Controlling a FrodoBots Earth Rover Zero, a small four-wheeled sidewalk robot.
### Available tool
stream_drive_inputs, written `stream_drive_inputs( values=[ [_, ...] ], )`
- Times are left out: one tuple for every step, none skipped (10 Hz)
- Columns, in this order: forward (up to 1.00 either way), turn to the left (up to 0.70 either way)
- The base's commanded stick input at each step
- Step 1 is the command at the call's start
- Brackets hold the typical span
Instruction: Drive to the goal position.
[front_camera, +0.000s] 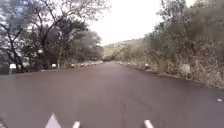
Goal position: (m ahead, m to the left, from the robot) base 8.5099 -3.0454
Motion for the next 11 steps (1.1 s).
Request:
stream_drive_inputs(
  values=[
    [0.50, 0.00],
    [0.50, 0.00],
    [0.50, 0.00],
    [0.50, 0.00],
    [0.50, 0.00],
    [0.50, 0.00],
    [0.50, 0.00],
    [0.50, 0.00],
    [0.50, 0.00],
    [0.50, 0.00],
    [0.50, 0.00]
  ],
)
